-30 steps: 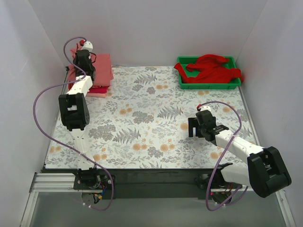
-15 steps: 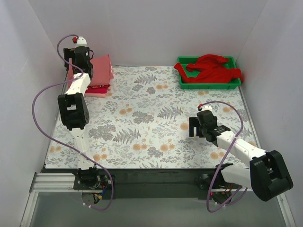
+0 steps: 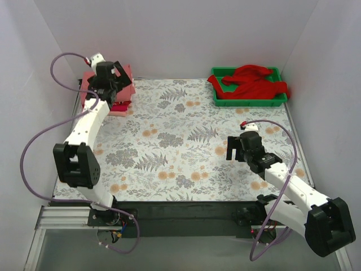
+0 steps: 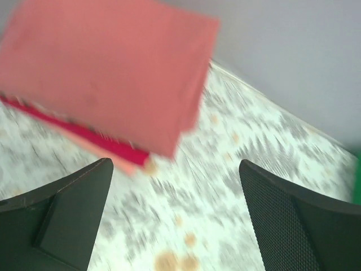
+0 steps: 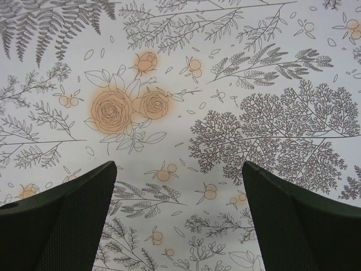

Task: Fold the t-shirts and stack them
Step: Reset both grippers

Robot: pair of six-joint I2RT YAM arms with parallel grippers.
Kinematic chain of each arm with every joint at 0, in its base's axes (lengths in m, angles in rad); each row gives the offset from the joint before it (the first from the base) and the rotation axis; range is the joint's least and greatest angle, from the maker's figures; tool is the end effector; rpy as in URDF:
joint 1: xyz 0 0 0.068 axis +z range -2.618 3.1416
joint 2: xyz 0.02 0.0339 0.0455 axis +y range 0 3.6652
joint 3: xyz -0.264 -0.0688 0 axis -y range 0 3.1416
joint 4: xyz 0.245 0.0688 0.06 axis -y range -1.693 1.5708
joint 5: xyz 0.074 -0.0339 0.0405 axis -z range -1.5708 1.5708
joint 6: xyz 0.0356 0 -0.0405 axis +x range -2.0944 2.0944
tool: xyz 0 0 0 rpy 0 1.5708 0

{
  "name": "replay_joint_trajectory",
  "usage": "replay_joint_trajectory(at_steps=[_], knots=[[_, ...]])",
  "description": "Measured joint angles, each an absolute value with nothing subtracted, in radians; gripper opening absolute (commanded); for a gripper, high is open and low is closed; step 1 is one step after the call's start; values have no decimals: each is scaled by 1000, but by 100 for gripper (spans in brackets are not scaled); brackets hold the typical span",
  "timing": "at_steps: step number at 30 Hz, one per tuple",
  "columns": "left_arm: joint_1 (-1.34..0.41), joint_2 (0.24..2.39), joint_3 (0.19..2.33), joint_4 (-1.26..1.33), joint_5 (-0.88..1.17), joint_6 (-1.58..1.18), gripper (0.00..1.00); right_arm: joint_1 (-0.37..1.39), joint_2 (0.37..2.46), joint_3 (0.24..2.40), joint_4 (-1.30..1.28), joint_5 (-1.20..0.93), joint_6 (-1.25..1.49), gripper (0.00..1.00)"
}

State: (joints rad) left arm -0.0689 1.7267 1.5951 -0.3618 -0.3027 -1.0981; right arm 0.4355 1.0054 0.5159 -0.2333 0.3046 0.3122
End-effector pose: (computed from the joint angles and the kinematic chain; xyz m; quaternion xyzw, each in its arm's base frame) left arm 0.4066 -0.0174 0.3505 -0.4850 0.7006 -0.1714 0.4945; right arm 0.1894 0.0764 0.2028 0.0068 0.9030 0.0198 0.4291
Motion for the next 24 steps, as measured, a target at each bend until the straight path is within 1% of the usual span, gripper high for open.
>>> replay_joint_trajectory(at_steps=[4, 8, 11, 13, 16, 24], knots=[[-240, 1500, 1332, -376, -322, -1233, 95, 432, 944, 512, -235, 299, 316, 98], [-427, 1316, 1073, -379, -324, -1351, 96, 432, 900, 508, -236, 289, 319, 98], [-485, 1185, 883, -373, -324, -1430, 96, 432, 876, 506, -236, 281, 323, 98], [-493, 1127, 801, -384, -325, -1475, 97, 432, 857, 493, -230, 279, 331, 98], [-494, 1089, 748, -405, -334, -1532, 97, 432, 827, 468, -230, 278, 350, 98], [-495, 1042, 743, -408, -377, -1588, 98, 432, 722, 387, -215, 271, 385, 98]])
